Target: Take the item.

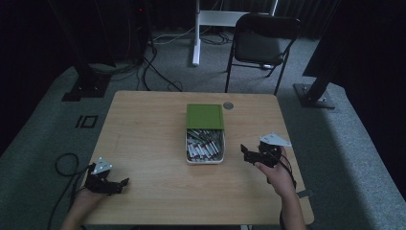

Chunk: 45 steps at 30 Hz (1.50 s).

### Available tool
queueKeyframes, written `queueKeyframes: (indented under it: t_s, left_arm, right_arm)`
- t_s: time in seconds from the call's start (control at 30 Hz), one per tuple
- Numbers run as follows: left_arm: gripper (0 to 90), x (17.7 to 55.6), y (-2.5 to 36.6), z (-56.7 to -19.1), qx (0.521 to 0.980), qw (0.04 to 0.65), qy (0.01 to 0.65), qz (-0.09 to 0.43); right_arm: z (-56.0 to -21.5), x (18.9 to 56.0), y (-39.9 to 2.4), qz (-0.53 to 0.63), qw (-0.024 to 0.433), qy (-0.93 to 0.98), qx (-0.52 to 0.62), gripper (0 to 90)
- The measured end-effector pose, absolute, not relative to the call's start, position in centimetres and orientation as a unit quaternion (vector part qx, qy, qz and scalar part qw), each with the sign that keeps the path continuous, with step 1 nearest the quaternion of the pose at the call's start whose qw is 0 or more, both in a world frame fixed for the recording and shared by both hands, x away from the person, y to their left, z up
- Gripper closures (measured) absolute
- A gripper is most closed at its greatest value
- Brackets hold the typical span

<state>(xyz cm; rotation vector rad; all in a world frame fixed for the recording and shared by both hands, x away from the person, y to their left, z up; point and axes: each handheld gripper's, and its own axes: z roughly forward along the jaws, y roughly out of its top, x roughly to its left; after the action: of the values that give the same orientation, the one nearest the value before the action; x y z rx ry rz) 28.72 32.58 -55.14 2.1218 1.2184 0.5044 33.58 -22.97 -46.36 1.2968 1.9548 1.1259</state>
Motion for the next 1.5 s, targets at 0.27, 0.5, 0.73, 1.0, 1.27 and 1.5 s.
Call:
queueKeyframes:
  t_s: [0.27, 0.5, 0.73, 1.0, 1.27, 1.5]
  left_arm:
    - [1.3, 28.7, 32.6, -55.1, 0.806, 0.316, 0.463, 0.192]
    - [1.4, 28.7, 32.6, -55.1, 0.806, 0.316, 0.463, 0.192]
    - [1.4, 28.7, 32.6, -55.1, 0.806, 0.316, 0.463, 0.192]
    - [1.4, 28.7, 32.6, -55.1, 0.805, 0.317, 0.463, 0.192]
    - [1.4, 28.7, 32.6, -55.2, 0.805, 0.317, 0.464, 0.192]
    - [1.3, 28.7, 32.6, -55.1, 0.806, 0.316, 0.463, 0.192]
  right_arm:
    - [-45.5, 33.3, -20.8, 0.438, 0.255, 0.733, 0.454, 16.5]
    - [-45.2, 33.2, -19.0, 0.450, 0.242, 0.743, 0.433, 16.5]
    - [-45.0, 33.4, -17.1, 0.452, 0.235, 0.752, 0.417, 18.5]
    - [-45.0, 33.5, -15.2, 0.451, 0.229, 0.767, 0.396, 18.6]
    - [-45.3, 33.6, -13.3, 0.448, 0.222, 0.778, 0.382, 26.9]
    - [-46.1, 33.7, -12.0, 0.450, 0.220, 0.782, 0.371, 48.8]
